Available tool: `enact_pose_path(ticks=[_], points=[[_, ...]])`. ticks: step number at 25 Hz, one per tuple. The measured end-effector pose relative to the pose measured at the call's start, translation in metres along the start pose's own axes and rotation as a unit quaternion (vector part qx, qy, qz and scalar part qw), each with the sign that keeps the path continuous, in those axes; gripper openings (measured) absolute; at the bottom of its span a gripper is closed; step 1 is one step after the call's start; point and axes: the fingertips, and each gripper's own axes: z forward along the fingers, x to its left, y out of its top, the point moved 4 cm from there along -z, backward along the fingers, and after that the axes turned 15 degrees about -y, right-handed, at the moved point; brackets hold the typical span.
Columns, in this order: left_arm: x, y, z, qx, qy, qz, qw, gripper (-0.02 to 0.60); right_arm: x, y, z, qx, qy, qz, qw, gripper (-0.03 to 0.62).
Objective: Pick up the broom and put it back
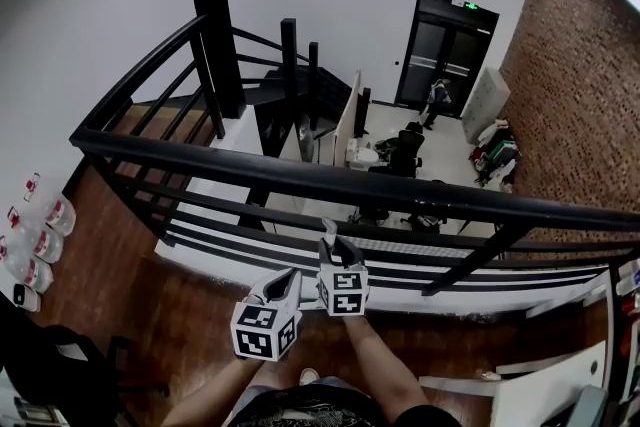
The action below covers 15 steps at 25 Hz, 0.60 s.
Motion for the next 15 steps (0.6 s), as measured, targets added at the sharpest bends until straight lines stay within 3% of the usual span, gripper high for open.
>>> enact_pose_path(ticks=[8, 15], points=[[-0.016, -0.007, -0.029, -0.012, -0.003, 0.005, 0.9999, 0.003, 0.007, -0.007, -0.039, 0.0, -0.007, -0.003, 1.0, 0.089], [-0.025, -0.004, -0.048, -0.03, -0.01, 0.005, 0.9995, 0.003, 0.014, 0.017, -0.08, -0.026, -0.007, 0.001, 1.0, 0.089]])
